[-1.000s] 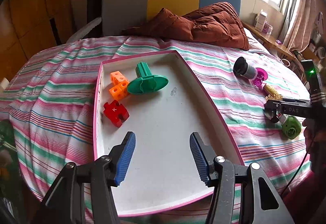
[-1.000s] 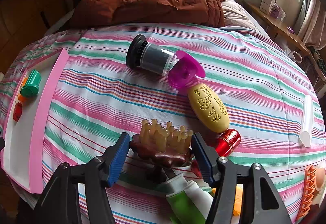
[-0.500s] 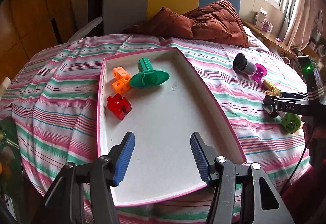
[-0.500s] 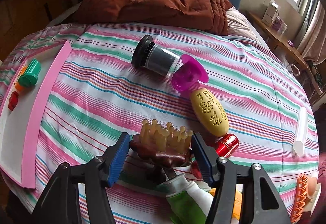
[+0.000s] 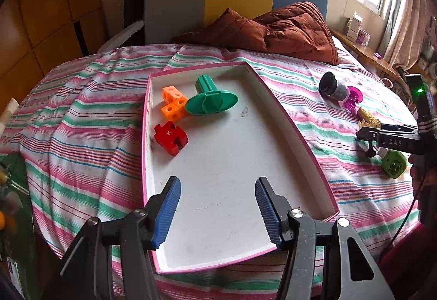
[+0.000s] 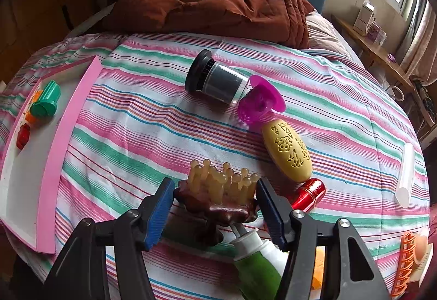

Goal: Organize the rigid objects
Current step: 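Carry the brown brush toward the tray with the right tool, then lower the brown brush into the tray beside the green stand and open the right tool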

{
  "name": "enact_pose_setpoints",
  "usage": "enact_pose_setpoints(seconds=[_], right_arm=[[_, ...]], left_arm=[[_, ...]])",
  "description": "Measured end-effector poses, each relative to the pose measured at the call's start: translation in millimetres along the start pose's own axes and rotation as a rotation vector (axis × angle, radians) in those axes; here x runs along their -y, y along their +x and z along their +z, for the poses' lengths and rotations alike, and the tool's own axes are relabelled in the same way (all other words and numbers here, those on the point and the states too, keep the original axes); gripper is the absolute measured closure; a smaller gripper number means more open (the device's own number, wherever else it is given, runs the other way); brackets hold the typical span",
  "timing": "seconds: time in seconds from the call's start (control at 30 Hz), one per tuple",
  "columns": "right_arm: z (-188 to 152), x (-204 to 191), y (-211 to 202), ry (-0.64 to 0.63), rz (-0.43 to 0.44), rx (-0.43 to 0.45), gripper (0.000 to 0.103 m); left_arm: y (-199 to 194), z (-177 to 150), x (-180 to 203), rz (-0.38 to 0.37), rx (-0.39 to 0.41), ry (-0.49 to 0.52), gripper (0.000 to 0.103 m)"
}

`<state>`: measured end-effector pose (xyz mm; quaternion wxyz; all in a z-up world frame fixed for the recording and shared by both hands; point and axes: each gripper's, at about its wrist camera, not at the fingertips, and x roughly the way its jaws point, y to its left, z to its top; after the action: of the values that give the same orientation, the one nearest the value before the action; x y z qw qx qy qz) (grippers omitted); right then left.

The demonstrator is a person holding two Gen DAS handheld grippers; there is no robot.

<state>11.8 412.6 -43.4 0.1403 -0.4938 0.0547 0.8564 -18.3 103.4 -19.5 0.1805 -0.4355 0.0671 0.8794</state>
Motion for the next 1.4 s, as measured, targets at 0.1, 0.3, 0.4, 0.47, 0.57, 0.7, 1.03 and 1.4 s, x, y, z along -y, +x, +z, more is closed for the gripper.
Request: enact_pose_setpoints(seconds=[0.1,0.3,0.4,0.47,0.57,0.7,1.03,1.4], right_arm=[[1,-4,-6,0.016,0.017,0.014,0.042],[-1,-23,-10,-0.001,0.022,0.017,0.042],[2,-29,-19,0.015,0.042,0.036,0.042],[7,-34,-28,0.022,0.063,0.058,0.042],[15,-49,-43,0.010,0.109,0.088,0.042],[29,-80,-60,-0.022,0.189,0.121,0.042],[54,-183,-56,-0.156,0.370,0.099,0.042],[68,-245,14,-0.185,0.358,-0.032,0.041]], left_arm=[[-2,-2,-5,0.000,0.004,-0.013,0.045],[-6,-3,-14,0.000,0.015,-0.033,0.045],[-8,-4,-18,0.000,0.020,-0.043,0.045],[-8,-4,-21,-0.001,0.023,-0.051,0.045],[-9,-5,-26,-0.003,0.026,-0.065,0.045],[-10,-6,-34,0.001,0.027,-0.086,0.045],[-12,-11,-68,0.039,0.027,-0.159,0.045],[-6,-16,-88,0.056,0.007,-0.201,0.045]])
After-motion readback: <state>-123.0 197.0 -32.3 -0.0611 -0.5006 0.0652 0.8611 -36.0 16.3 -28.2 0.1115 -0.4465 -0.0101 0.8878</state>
